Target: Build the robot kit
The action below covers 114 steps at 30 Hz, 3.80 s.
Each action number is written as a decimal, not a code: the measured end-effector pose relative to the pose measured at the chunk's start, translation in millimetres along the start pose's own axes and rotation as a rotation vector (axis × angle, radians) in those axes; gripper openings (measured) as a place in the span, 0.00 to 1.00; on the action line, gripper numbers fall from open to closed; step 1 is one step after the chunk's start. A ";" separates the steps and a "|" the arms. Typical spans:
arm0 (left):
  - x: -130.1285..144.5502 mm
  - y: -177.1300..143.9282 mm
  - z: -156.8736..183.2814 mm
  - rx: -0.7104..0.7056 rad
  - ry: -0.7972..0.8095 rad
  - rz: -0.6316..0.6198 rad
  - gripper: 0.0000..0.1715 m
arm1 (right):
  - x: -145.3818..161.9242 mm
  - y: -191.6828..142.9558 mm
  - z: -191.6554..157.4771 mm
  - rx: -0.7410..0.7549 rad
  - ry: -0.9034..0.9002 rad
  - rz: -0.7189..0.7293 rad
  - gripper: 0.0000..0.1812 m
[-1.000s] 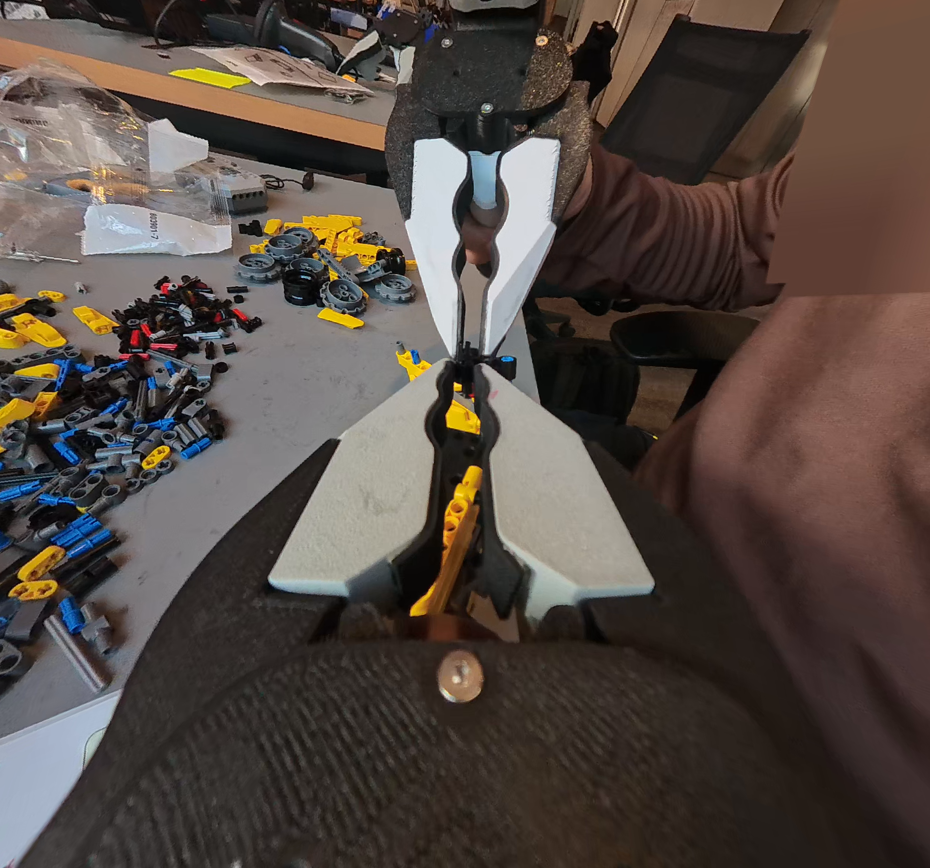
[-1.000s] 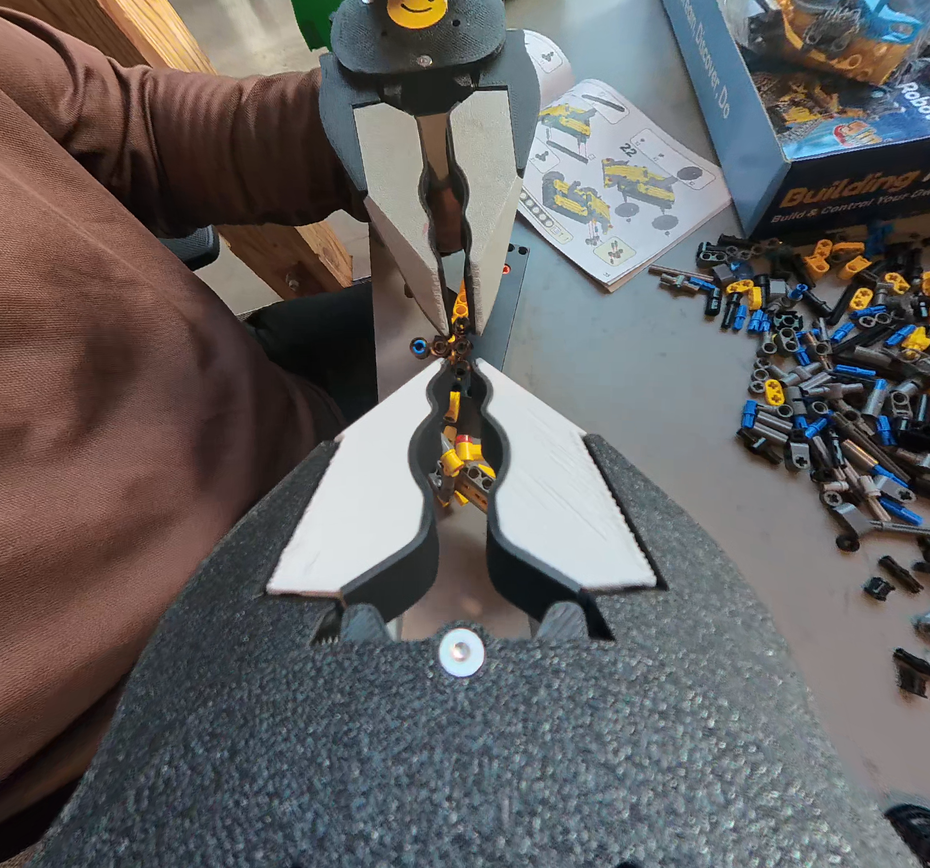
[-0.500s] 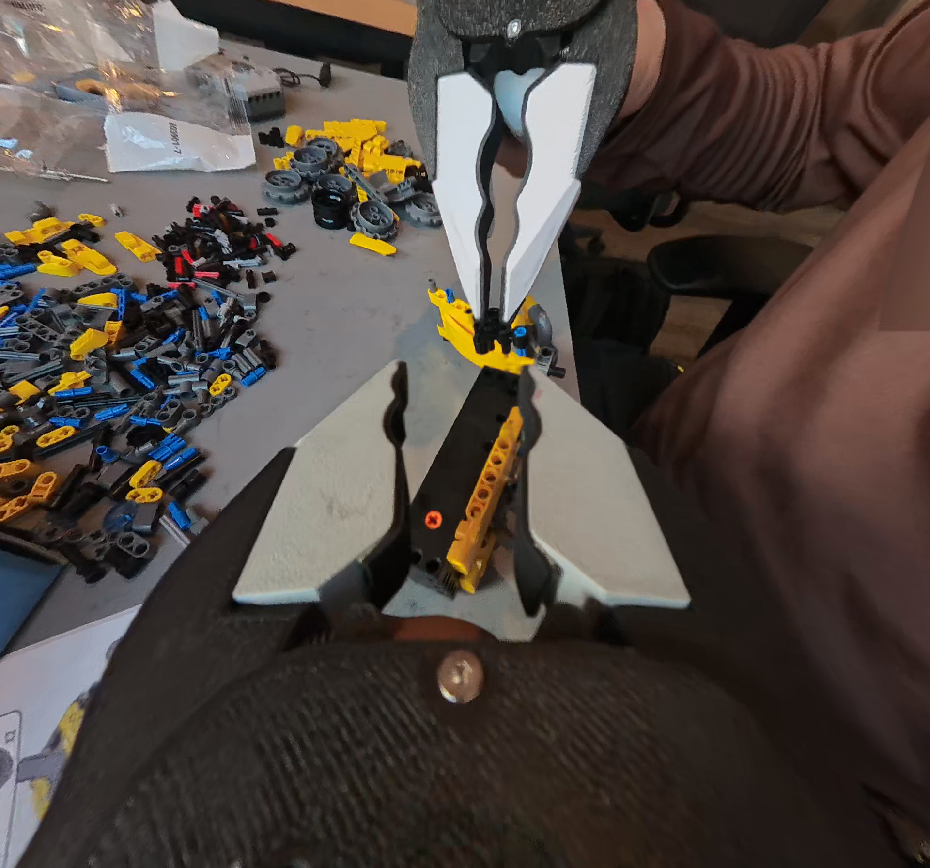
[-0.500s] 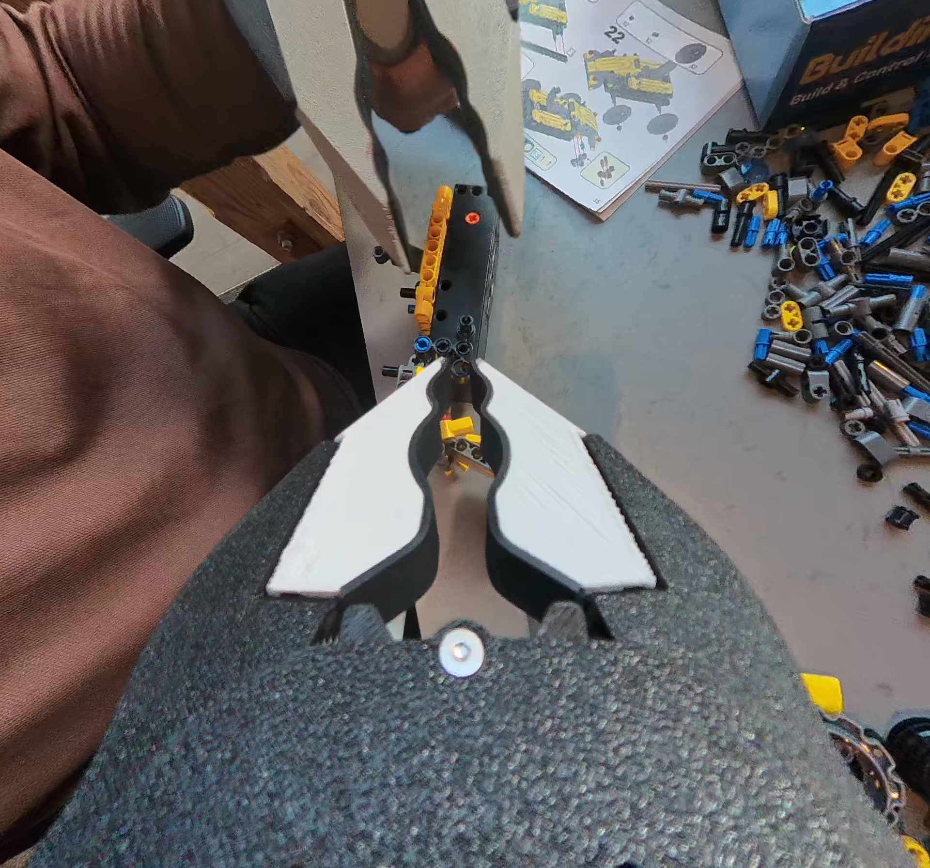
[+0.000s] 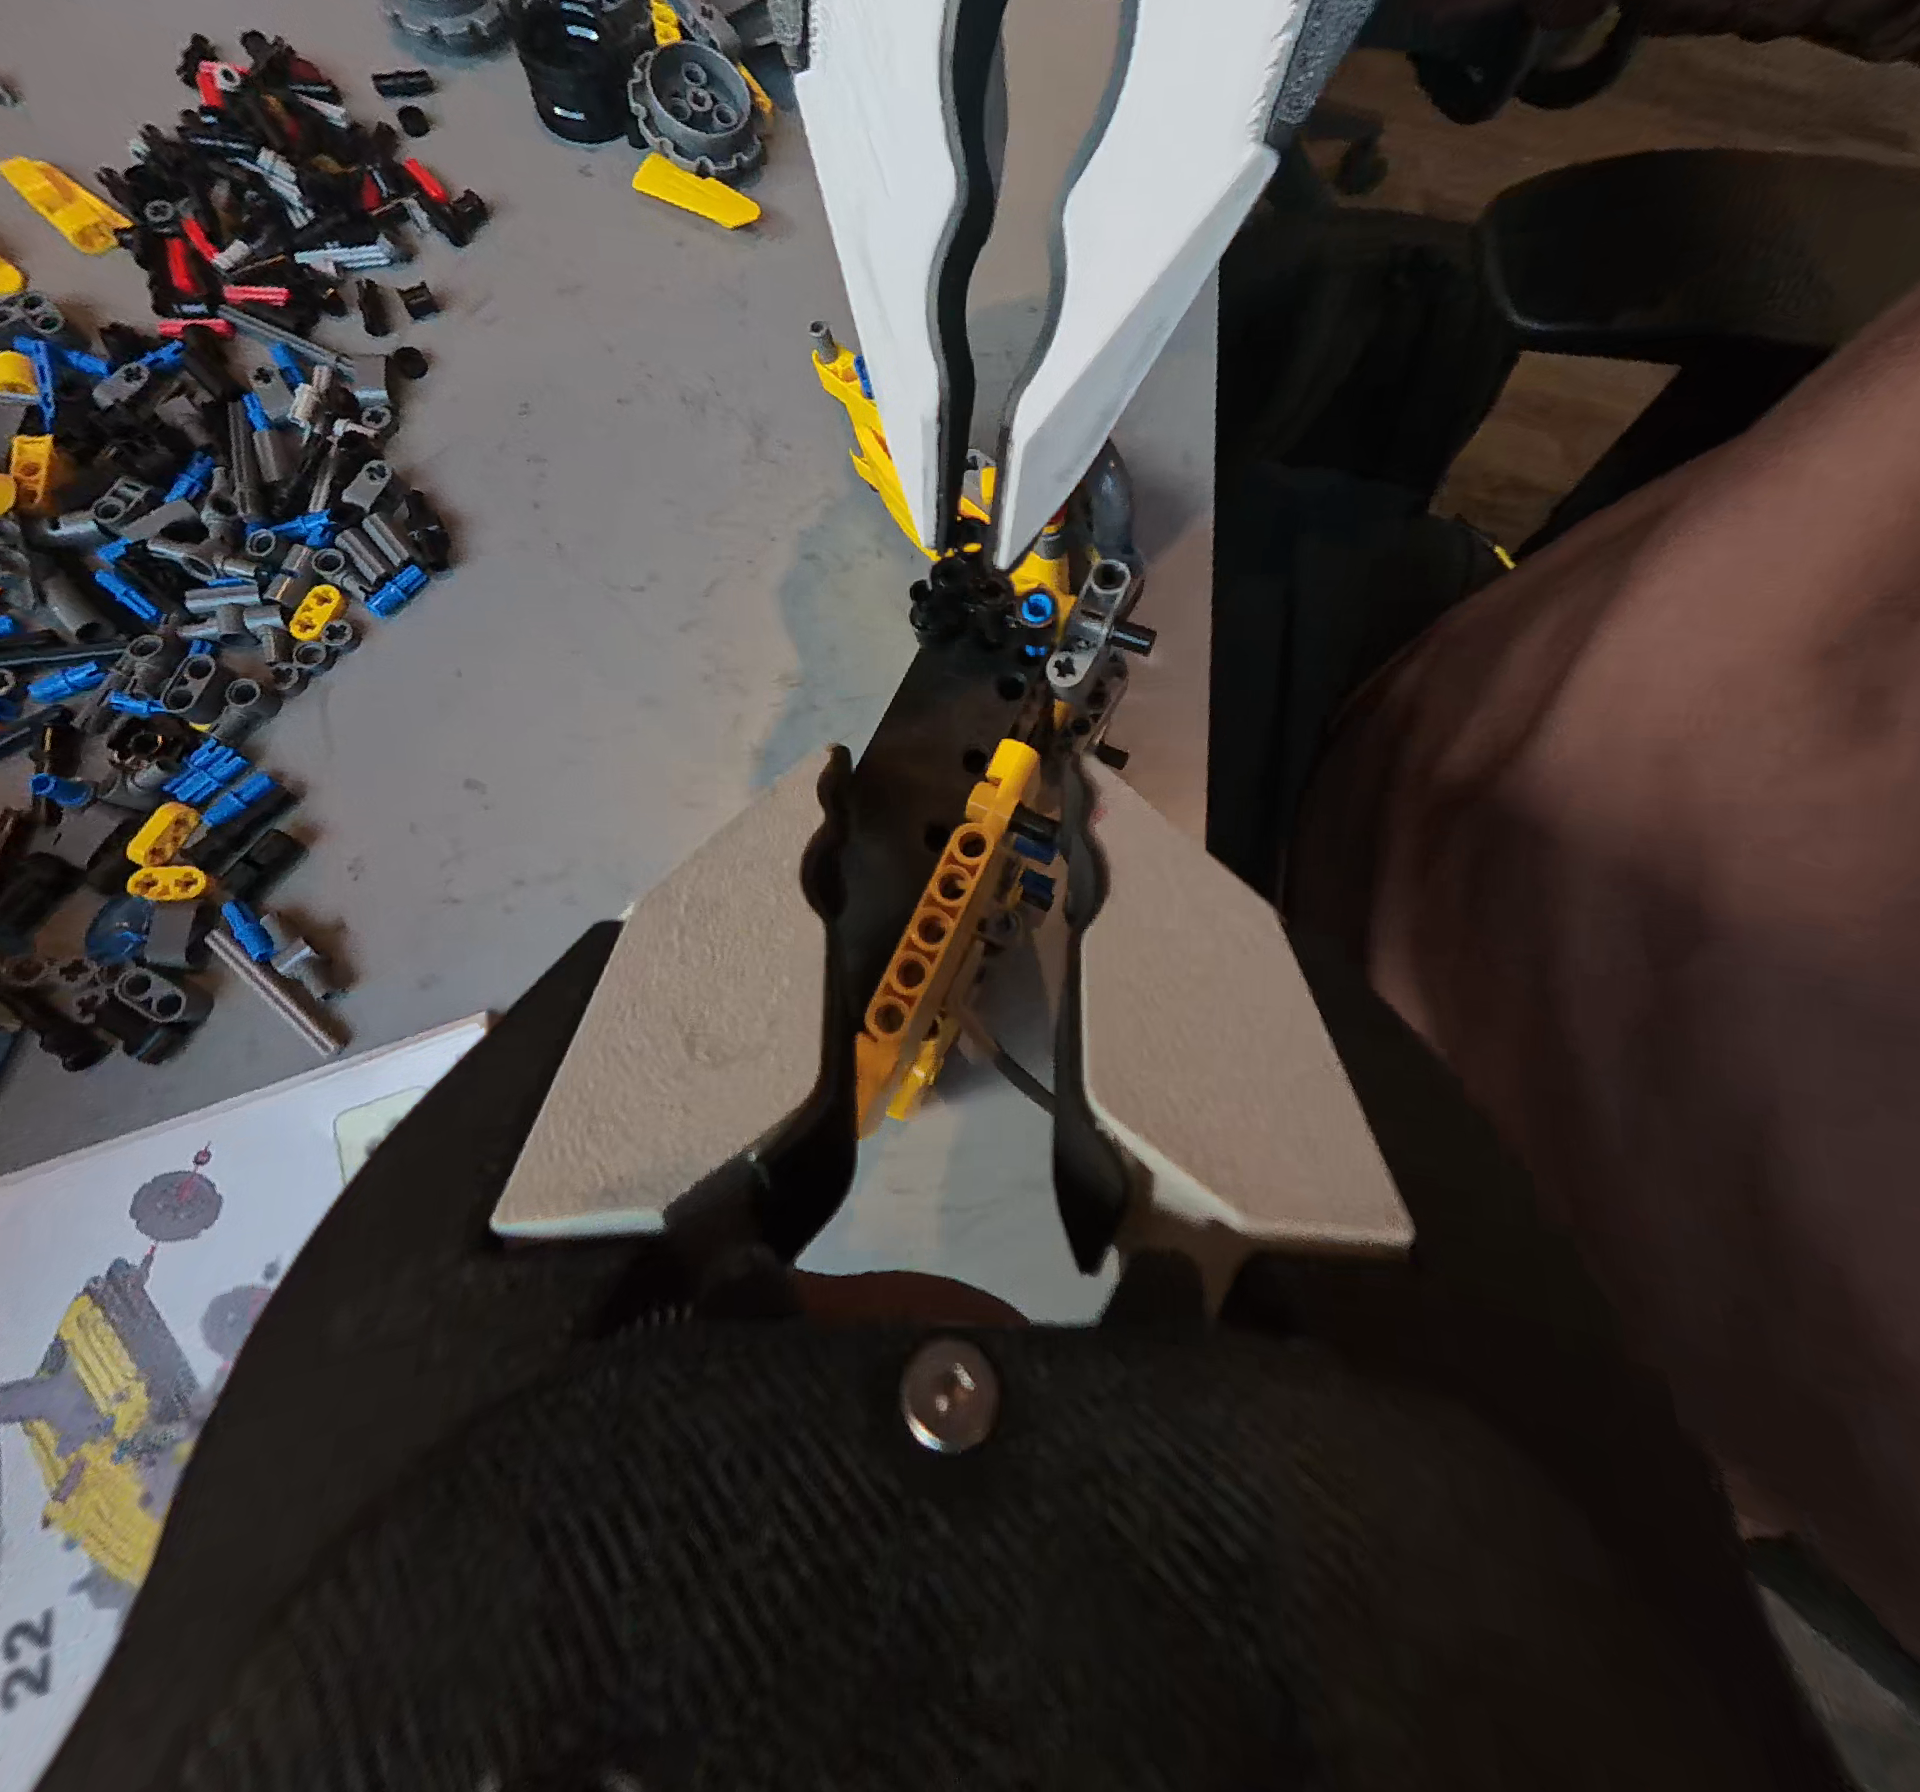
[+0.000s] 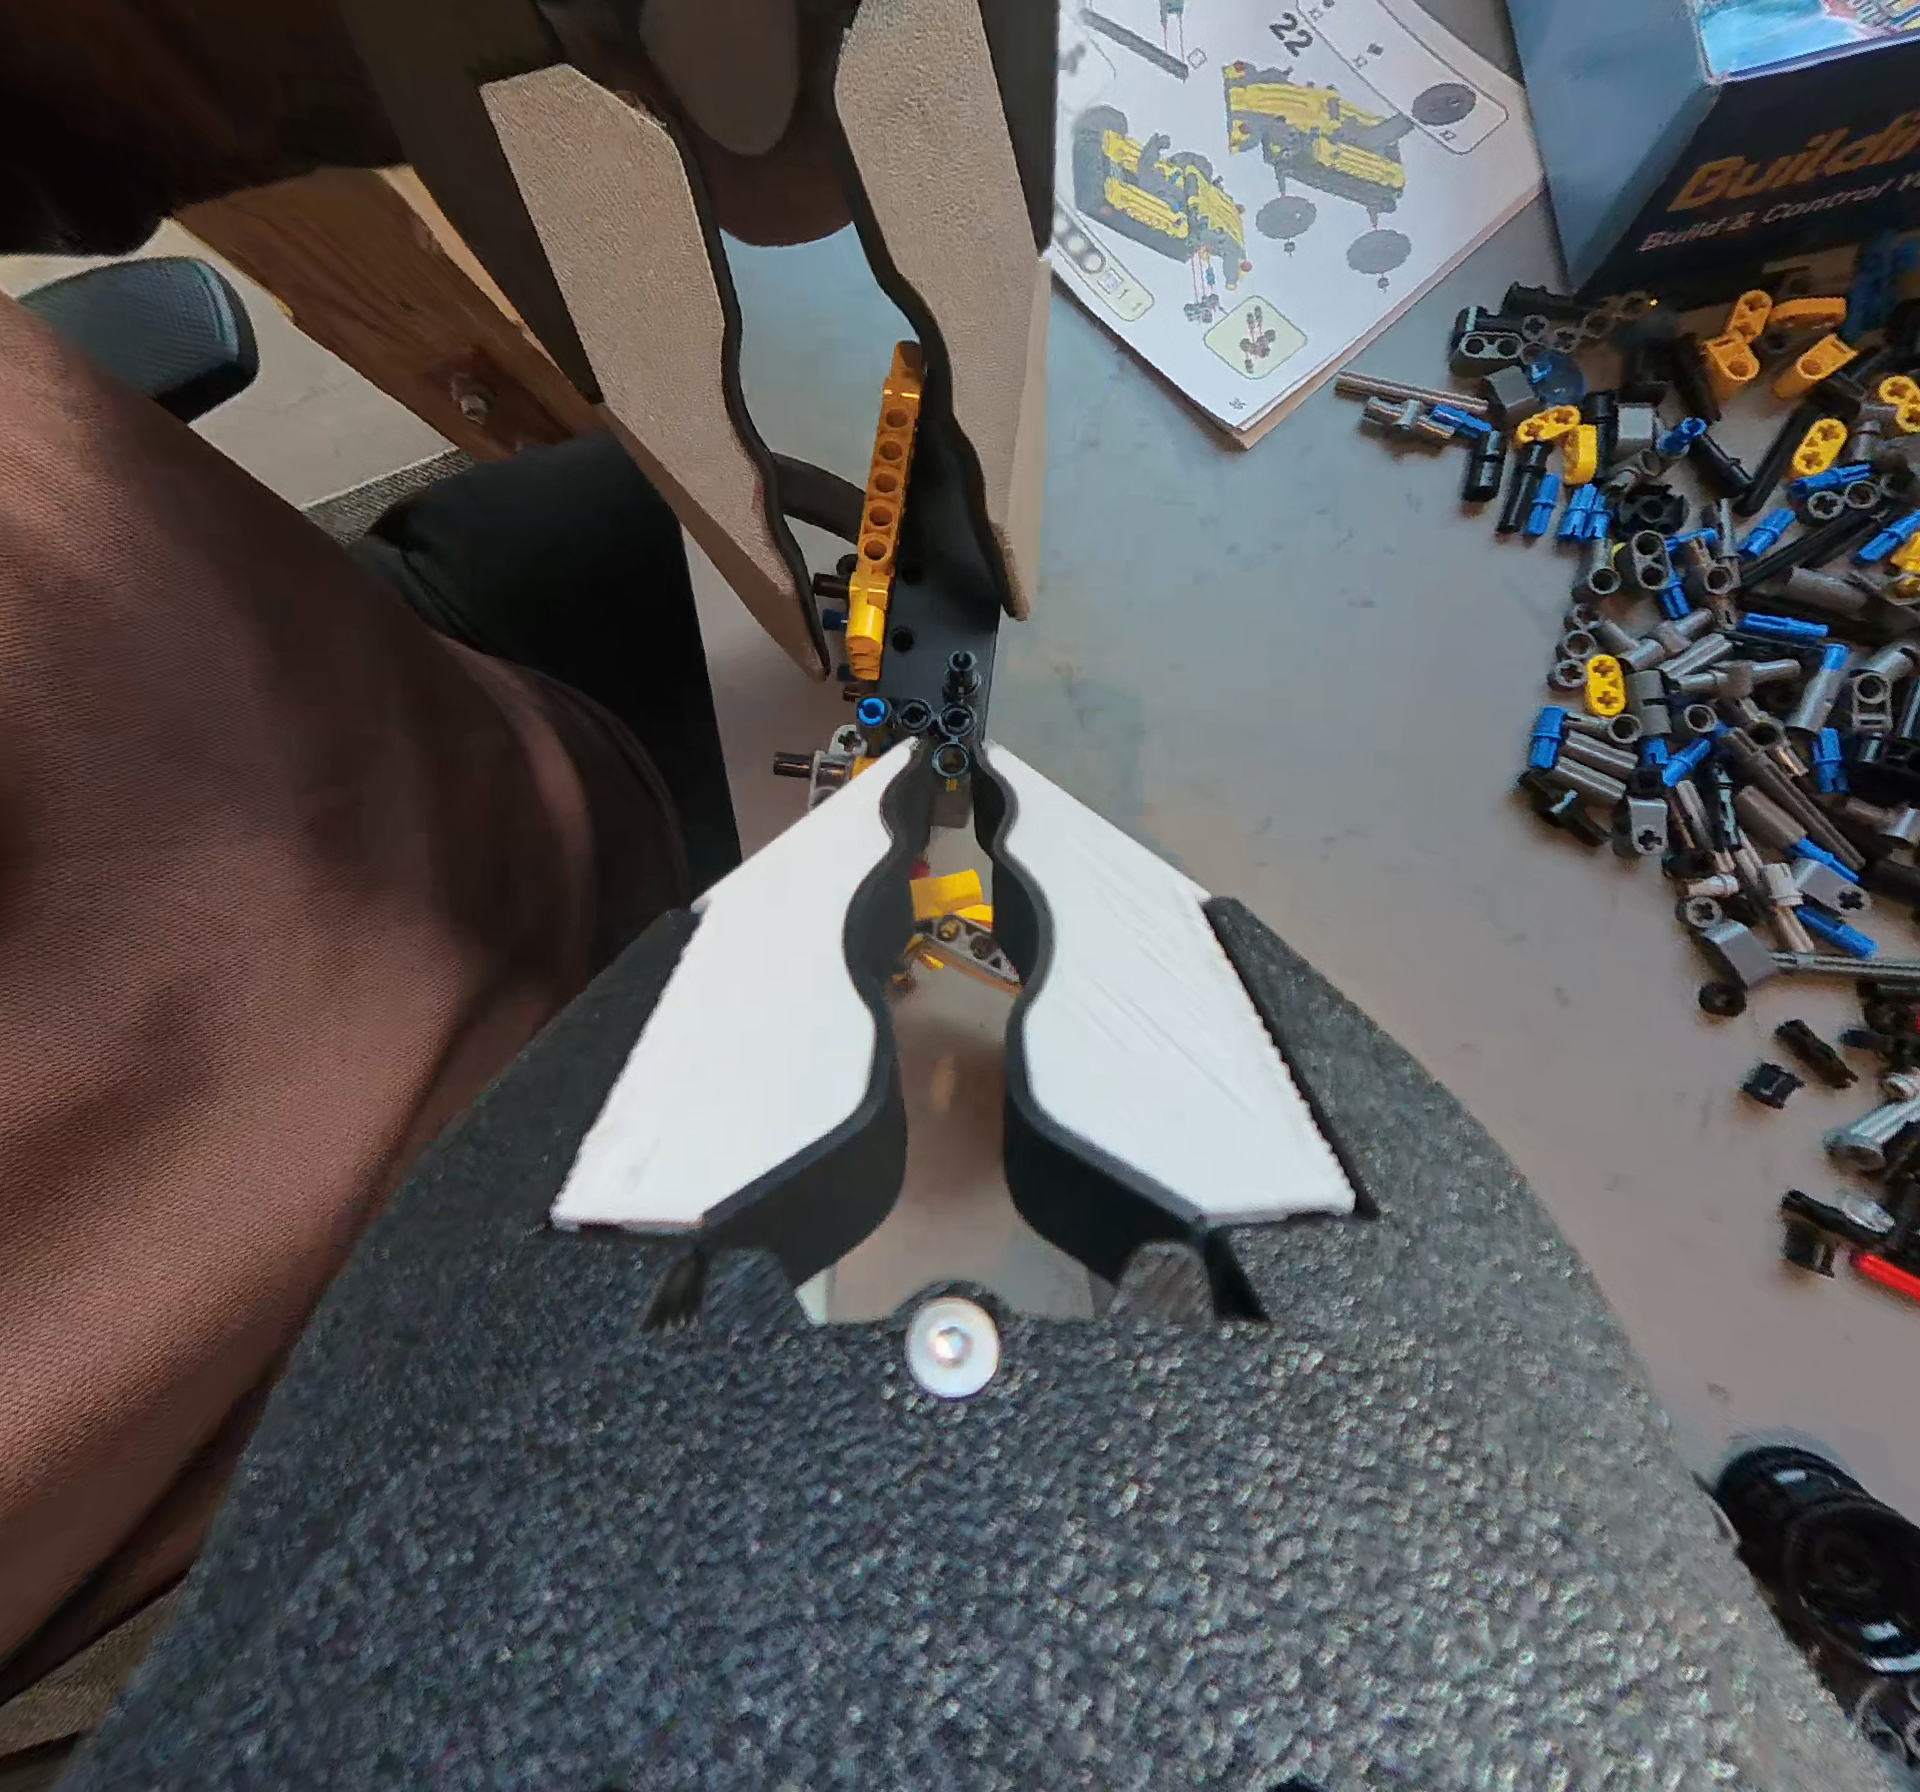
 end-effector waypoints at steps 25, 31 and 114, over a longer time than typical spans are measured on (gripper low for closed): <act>-17.4 2.9 3.1 0.019 0.074 0.144 0.12 | 3.2 4.4 0.4 -0.042 -0.022 -0.031 0.02; -12.0 3.9 1.6 0.036 0.065 0.140 0.12 | -0.9 5.1 -0.6 -0.022 -0.024 -0.081 0.02; -8.3 2.8 14.1 -0.026 0.134 0.203 0.13 | -1.1 18.4 10.1 -0.457 0.415 -0.142 0.12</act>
Point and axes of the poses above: each gripper's, where its closed fingertips meet, y out along the fingers, x out of its underside, z = x × y across the jaws, the point moved 6 cm from there along -y, back along the fingers, and after that the axes turned 6 degrees about y, right-handed, at the moved point
